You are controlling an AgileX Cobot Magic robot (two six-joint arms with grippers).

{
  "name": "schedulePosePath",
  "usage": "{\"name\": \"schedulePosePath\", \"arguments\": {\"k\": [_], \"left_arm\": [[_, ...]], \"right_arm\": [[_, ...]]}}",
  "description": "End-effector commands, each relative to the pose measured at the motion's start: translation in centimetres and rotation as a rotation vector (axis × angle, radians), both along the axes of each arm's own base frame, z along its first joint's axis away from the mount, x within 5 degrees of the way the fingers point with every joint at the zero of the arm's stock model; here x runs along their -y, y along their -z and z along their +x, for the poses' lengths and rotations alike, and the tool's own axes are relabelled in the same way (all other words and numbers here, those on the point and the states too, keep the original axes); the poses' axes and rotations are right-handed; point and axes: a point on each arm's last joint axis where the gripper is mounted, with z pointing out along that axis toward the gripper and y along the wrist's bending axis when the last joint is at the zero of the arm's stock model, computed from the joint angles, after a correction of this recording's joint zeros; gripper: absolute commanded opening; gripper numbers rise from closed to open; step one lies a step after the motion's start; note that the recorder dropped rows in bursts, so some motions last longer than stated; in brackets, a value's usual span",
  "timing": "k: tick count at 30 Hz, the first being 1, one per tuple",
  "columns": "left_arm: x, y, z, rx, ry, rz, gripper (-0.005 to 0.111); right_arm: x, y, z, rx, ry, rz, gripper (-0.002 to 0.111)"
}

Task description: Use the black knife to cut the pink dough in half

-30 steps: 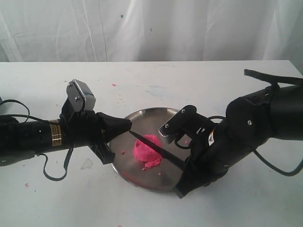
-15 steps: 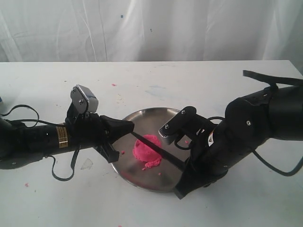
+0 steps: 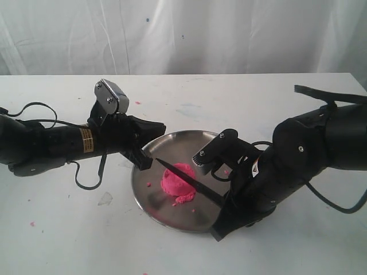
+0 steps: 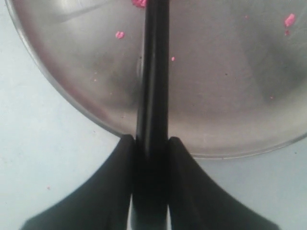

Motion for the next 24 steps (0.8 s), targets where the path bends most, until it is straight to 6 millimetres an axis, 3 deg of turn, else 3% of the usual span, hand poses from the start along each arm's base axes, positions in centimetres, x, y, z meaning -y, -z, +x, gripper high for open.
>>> {"name": "schedulePosePath", "arguments": {"k": [1, 13, 24], "left_arm": [[0.1, 0.3, 0.1, -0.013, 0.009, 0.006, 0.0], [0.3, 4.2, 0.1, -0.108, 0.03, 0.018, 0.0], [0.0, 5.1, 0.3, -0.146, -0.008, 0.046, 0.0]], "right_arm": [[0.0, 0.0, -0.1, 0.004, -0.009, 0.0, 0.0], [0.0, 0.0, -0.1, 0.004, -0.009, 0.0, 0.0], [0.0, 0.0, -0.1, 0.004, -0.009, 0.0, 0.0]]}}
